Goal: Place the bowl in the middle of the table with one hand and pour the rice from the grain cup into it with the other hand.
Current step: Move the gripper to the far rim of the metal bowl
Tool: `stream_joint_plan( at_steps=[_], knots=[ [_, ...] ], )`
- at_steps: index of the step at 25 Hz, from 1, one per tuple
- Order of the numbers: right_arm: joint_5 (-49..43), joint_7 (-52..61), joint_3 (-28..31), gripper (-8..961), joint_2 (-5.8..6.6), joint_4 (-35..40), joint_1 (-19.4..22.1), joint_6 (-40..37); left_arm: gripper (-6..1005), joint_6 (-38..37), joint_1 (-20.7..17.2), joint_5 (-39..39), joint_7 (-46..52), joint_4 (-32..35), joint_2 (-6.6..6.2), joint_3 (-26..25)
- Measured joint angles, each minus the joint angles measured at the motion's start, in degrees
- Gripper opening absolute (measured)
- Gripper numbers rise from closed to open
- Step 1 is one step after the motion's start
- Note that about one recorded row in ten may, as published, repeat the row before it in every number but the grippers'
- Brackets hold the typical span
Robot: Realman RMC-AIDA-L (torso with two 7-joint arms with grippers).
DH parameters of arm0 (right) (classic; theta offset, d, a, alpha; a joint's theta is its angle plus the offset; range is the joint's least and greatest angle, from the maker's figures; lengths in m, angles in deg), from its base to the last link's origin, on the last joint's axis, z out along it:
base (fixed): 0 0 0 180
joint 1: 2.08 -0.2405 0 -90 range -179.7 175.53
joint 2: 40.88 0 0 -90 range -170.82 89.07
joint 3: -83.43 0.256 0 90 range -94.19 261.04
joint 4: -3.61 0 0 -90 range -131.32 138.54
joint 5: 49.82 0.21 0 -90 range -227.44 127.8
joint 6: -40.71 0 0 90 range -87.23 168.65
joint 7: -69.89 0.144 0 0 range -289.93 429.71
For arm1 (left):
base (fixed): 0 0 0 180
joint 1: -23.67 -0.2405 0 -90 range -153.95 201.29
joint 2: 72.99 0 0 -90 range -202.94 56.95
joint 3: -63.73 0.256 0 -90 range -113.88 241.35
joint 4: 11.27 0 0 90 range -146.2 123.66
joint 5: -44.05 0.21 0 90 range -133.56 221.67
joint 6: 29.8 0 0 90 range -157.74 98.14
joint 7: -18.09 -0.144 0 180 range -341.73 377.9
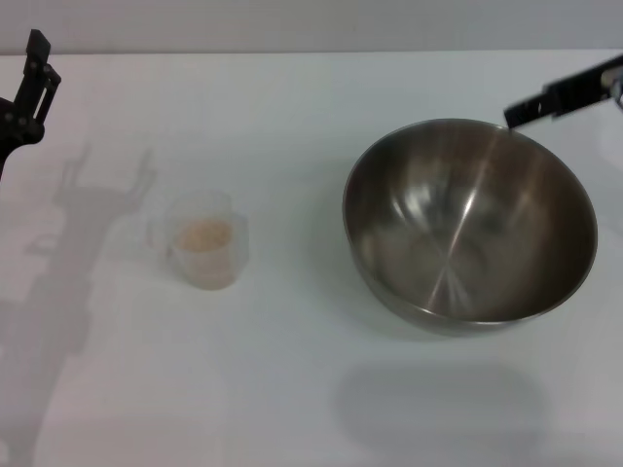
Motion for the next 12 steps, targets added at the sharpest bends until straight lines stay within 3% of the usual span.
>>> stream_joint_plan(
  at_steps=[12],
  knots=[
    [-4.13,-1.43,0.02,750,-0.01,-7.64,-0.43,0.16,798,0.02,0.0,0.0,0.01,0.26,0.0,-0.31]
  ],
)
